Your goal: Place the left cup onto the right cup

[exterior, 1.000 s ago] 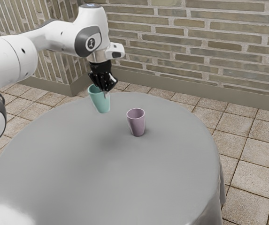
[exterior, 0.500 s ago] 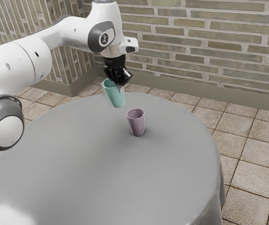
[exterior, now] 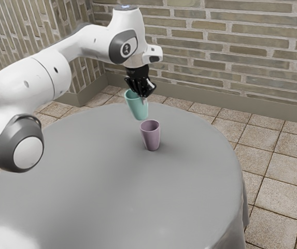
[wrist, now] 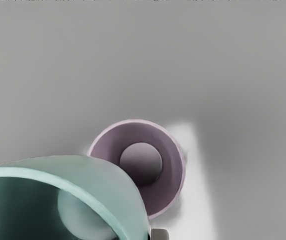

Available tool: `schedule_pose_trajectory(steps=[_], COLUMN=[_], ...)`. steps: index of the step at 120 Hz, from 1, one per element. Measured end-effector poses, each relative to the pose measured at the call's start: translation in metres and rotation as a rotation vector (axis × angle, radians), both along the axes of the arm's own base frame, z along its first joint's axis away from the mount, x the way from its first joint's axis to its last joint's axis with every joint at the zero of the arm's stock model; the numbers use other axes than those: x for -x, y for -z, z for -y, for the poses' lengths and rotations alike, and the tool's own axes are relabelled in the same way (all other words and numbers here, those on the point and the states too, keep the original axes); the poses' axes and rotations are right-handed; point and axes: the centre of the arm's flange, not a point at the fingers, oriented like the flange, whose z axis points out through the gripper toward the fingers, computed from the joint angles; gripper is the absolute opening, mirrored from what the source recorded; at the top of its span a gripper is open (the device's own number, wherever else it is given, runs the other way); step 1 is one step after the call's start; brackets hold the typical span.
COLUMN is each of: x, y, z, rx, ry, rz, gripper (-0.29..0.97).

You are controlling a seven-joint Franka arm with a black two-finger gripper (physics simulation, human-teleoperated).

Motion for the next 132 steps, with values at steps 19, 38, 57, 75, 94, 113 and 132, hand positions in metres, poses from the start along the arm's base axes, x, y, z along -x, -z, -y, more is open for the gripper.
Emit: schedule_pose_trajectory(steps=[19, 38, 57, 75, 94, 113, 132], x=[-0.005, -0.008, -0.013, -0.015, -0.016, -0.015, -0.014], y=[0.009, 0.016, 0.024, 0.034, 0.037, 0.037, 0.039], z=[0.011, 0.014, 0.016, 0.020, 0.021, 0.022, 0.021], rx=[0.001, 0.002, 0.002, 0.000, -0.001, 0.001, 0.000], ry=[0.014, 0.017, 0.019, 0.024, 0.024, 0.025, 0.024], rz=[0.007, 0.014, 0.021, 0.016, 0.014, 0.010, 0.003], gripper=[-0.10, -0.10, -0.10, -0.10, -0.10, -0.10, -0.10])
